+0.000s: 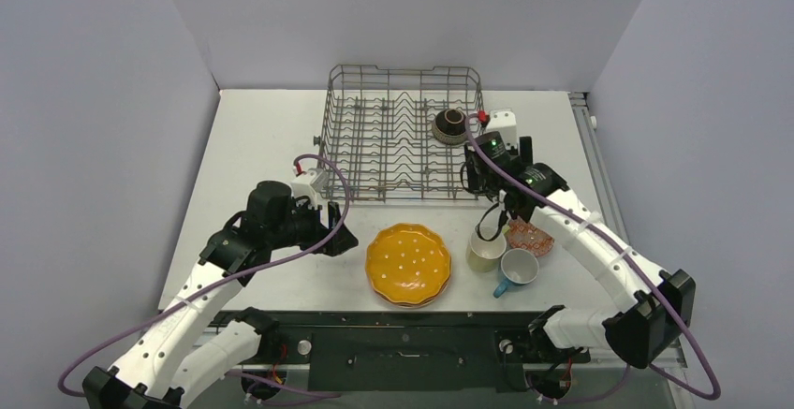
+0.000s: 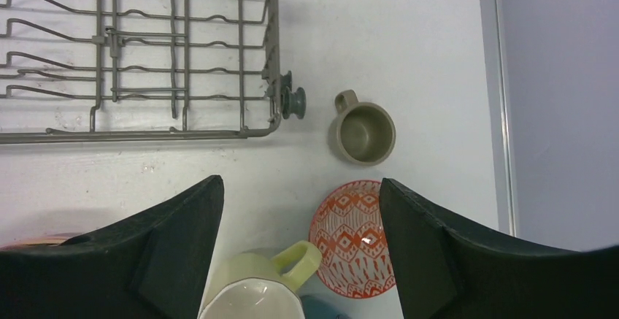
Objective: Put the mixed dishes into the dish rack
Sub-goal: Turn the bowl upside down on the dish rack.
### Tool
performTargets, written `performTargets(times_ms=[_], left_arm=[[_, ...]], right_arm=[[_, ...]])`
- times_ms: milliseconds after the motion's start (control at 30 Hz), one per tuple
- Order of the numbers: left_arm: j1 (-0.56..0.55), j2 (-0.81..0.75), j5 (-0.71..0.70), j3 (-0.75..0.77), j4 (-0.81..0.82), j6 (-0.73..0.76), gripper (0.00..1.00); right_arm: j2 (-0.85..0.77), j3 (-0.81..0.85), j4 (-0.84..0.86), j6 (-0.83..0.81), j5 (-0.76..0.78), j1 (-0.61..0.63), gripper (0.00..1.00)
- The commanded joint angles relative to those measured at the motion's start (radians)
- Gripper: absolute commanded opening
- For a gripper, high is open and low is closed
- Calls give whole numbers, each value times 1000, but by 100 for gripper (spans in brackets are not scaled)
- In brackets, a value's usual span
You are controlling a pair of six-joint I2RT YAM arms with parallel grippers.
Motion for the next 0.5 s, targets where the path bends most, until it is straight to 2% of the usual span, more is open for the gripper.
performTargets(times_ms=[0,467], left_arm=[[6,-23,-2,-1,42,-4,72],[6,-35,5,-4,43,-4,76]], right_arm=[[-85,-50,-60,139,-18,-49,73],[-265,-239,-152,309,-66,-247,71]])
